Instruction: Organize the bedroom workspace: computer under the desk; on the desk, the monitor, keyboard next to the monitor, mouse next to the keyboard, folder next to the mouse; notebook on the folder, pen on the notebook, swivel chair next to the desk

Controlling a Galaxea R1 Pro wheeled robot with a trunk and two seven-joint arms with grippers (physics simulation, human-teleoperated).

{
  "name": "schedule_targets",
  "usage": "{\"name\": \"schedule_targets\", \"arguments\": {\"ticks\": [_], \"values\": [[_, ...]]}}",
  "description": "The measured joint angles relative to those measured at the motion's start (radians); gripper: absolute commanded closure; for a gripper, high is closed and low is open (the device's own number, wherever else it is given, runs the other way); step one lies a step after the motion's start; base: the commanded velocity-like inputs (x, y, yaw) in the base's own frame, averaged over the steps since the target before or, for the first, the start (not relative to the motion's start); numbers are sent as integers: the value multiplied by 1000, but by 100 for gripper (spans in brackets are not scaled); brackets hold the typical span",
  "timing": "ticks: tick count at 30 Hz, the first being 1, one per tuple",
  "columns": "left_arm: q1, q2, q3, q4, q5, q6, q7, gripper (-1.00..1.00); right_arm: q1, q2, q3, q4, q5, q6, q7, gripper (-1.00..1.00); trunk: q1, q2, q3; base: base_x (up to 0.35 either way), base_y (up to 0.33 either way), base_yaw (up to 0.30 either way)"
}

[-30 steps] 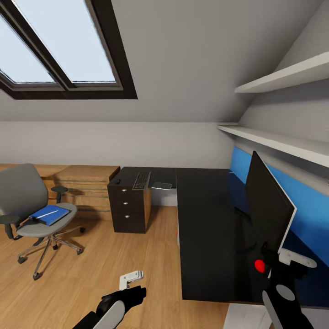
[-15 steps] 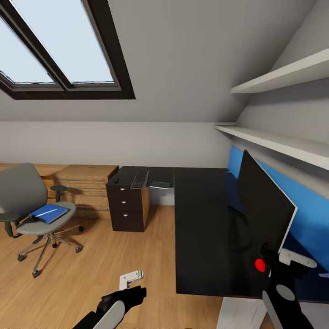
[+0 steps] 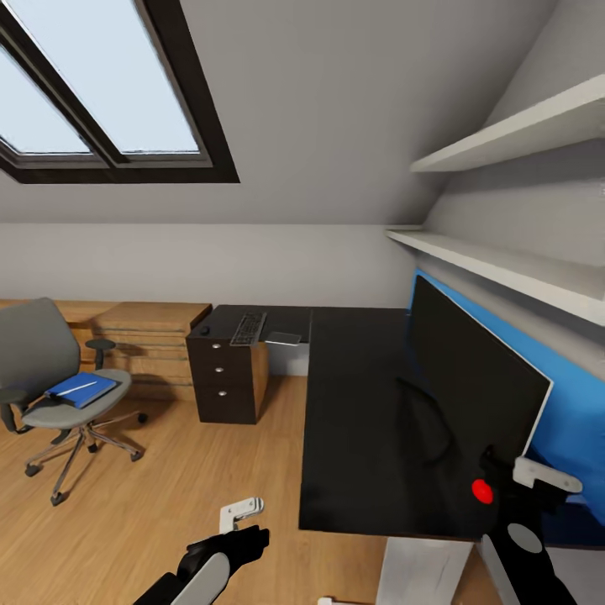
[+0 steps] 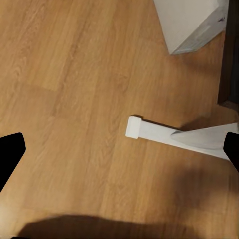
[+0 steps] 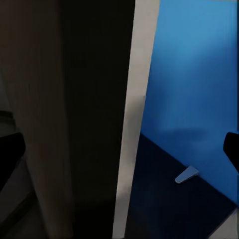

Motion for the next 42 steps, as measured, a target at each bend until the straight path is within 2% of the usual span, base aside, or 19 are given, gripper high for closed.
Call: {"name": "schedule_targets", "arguments": {"ticks": [8, 42], "values": [[0, 0, -1, 0, 0, 0, 1, -100, 0, 0, 0, 12, 1, 0, 0, -100, 0, 0, 0, -29, -113, 0], [0, 1, 4, 3, -1, -1, 1, -100, 0, 0, 0, 11, 2, -1, 0, -100, 0, 0, 0, -14, -1, 0]]}}
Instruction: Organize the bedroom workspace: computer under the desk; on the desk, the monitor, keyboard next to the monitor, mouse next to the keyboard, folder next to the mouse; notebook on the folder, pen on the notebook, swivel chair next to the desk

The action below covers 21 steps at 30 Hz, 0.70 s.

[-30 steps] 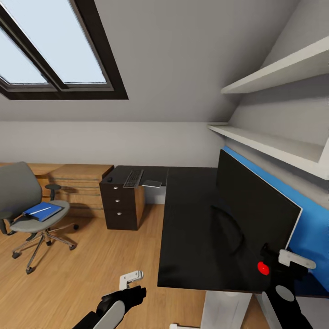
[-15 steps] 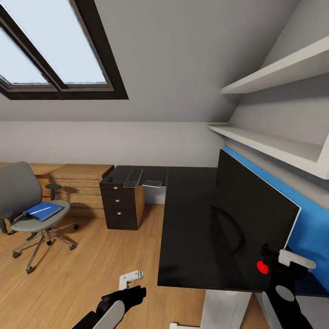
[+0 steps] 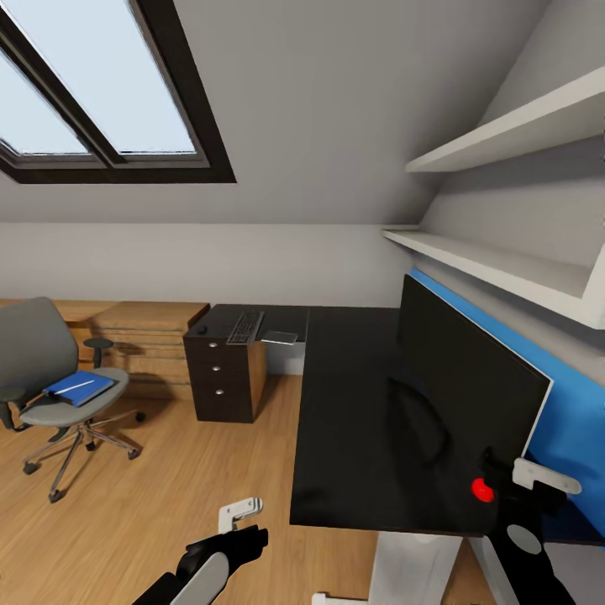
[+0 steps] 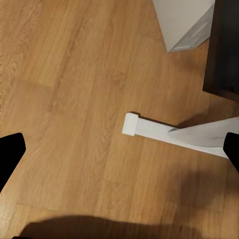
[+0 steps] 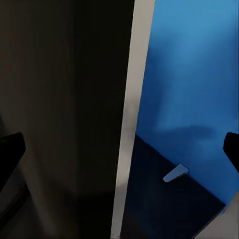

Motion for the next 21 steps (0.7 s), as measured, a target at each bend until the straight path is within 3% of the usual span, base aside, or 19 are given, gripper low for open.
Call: {"name": "schedule_targets", "arguments": {"ticks": [21], "values": [[0, 2, 1, 0, 1, 0, 0, -100, 0, 1, 4, 3, 1, 0, 3, -100, 0, 0, 0, -306, 0, 0]]}}
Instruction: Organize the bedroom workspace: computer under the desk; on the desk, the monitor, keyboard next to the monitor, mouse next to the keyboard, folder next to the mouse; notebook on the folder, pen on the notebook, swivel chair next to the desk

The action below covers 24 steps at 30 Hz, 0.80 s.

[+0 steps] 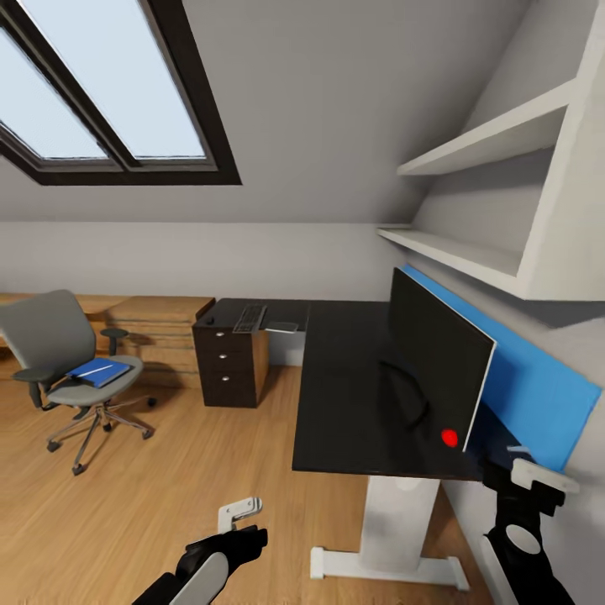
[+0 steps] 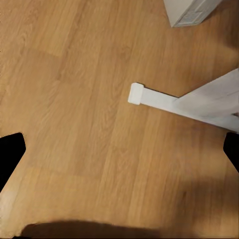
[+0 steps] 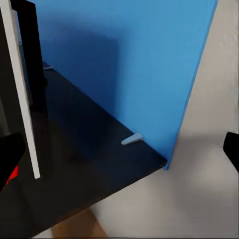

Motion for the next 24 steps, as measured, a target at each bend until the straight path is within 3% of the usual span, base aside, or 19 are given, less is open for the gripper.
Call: {"name": "schedule_targets", "arguments": {"ticks": [9, 11, 13, 14, 17, 18, 22, 24], "values": [[0, -1, 0, 0, 0, 0, 0, -100, 0, 2, 32, 2, 1, 1, 26, -100, 0, 0, 0, -334, 0, 0], [0, 1, 1, 1, 2, 0, -1, -100, 1, 35, 39, 6, 3, 0, 29, -100, 0, 0, 0, -334, 0, 0], [0, 1, 1, 2, 2, 0, -1, -100, 1, 46, 40, 6, 3, 0, 29, -100, 0, 0, 0, -260, 0, 0], [0, -3, -6, 3, 3, 0, -2, -100, 11, 101, 51, 11, 2, 2, 29, -100, 0, 0, 0, -149, 0, 0], [0, -5, -17, 3, 1, 0, -2, -100, 33, 120, 71, 31, 3, 2, 27, -100, 0, 0, 0, -131, 0, 0], [0, -5, -48, 8, 3, -1, -1, -100, 63, 128, 84, 69, 1, 2, 27, -100, 0, 0, 0, -192, 0, 0], [0, -4, -77, 37, 3, -12, 0, -100, 86, 139, 89, 123, 2, 1, 27, -100, 0, 0, 0, -114, 0, 0], [0, -4, -93, 77, 7, -55, 0, -100, 93, 149, 90, 184, 1, 0, 28, -100, -1, 0, 0, -38, 0, 0]]}}
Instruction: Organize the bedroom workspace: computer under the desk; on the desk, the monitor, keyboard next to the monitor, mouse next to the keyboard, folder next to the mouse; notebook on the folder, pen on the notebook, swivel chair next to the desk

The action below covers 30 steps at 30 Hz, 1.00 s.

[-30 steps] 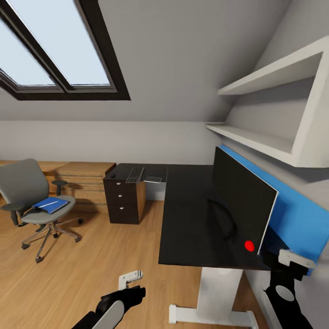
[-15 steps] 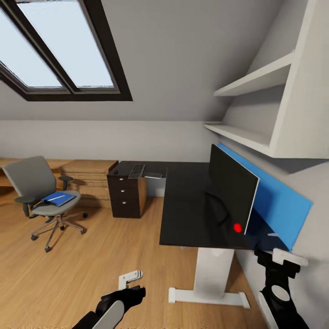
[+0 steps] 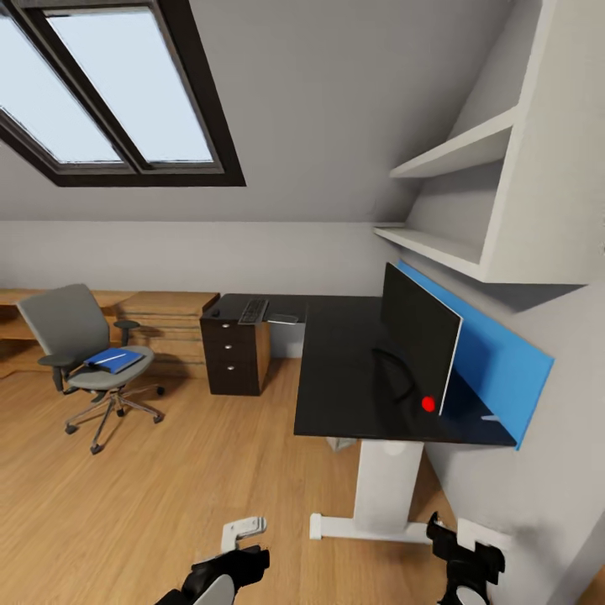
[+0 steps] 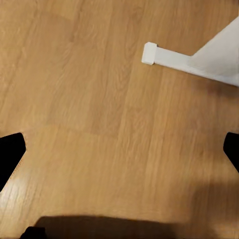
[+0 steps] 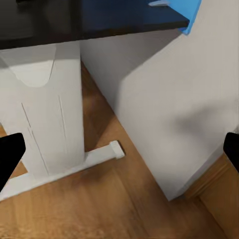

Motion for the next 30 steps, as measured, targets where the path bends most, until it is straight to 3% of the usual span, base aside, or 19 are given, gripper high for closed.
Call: {"name": "schedule_targets", "arguments": {"ticks": [7, 8, 15, 18, 20, 22, 25, 30], "values": [[0, -2, -106, 153, 6, -127, -2, -100, 4, 10, 7, 167, -1, -47, 11, -100, -15, 28, 12, -10, 0, 1], [0, -3, -124, 231, 9, -166, -3, -100, 5, 11, 20, 247, -1, -124, 23, -100, -19, 35, 15, -1, 0, 17], [0, -16, -133, 388, 12, -277, -7, -100, 4, 12, 47, 411, 0, -289, 53, -100, -46, 84, 33, 0, 0, 116], [0, -64, -131, 502, 9, -296, -19, -100, -1, 12, 48, 520, -4, -335, 128, -100, -58, 105, 39, 0, 0, 156], [0, -98, -129, 614, 4, -301, -70, -100, -9, 12, 46, 598, -5, -350, 194, -100, -65, 119, 42, 0, 0, 159], [-1, -110, -130, 670, 4, -303, -149, -100, -16, 12, 45, 629, -6, -354, 219, -100, -73, 133, 46, 0, 0, 159], [0, -113, -129, 695, 3, -304, -219, -100, -20, 12, 45, 641, -6, -356, 230, -100, -77, 140, 45, 0, 0, 159], [0, -116, -128, 709, -8, -359, -263, -100, -41, 12, 45, 652, -5, -357, 236, -100, -77, 140, 39, 0, 0, 155]]}}
